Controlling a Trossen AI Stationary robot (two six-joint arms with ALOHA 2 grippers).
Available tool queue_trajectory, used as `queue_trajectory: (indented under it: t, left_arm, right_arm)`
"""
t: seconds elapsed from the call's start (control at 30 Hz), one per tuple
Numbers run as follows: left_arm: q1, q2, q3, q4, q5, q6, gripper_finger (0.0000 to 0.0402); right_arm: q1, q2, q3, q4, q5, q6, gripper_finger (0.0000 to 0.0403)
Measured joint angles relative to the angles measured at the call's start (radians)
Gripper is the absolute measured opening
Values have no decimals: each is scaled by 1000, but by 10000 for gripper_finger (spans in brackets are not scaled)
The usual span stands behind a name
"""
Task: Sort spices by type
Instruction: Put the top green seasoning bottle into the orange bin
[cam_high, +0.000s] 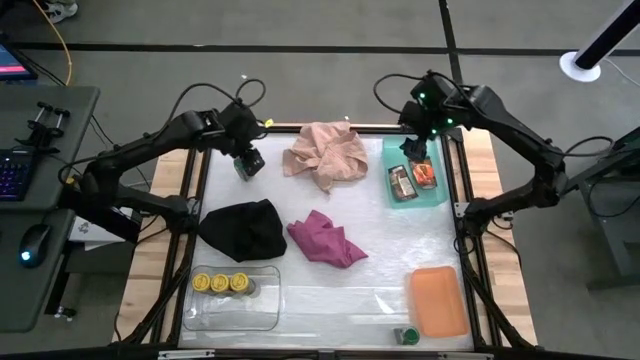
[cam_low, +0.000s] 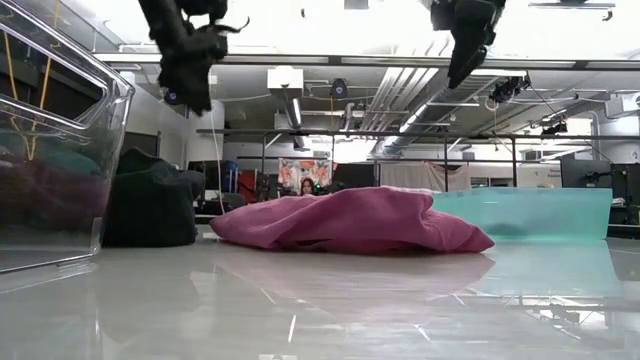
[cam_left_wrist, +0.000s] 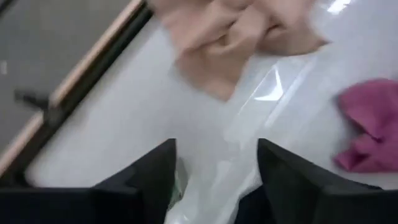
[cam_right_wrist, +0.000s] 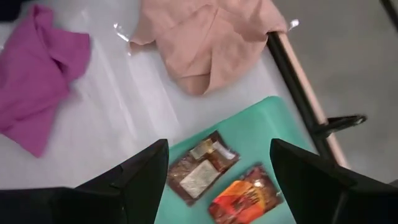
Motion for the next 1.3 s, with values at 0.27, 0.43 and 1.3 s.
queue_trajectory:
  t: [0.27,0.43,1.3]
  left_arm:
    - [124,40,-36,-33,1,-152,293]
    - [177,89,-36,-120,1,-176,298]
    - [192,377,-36,-150,-7,-173,298]
  right_arm:
    - [0,-49,-79,3,-78,99,277]
    - [16,-54,-93,3,-100,123,277]
    - [65,-54,-94,45,-100,125,277]
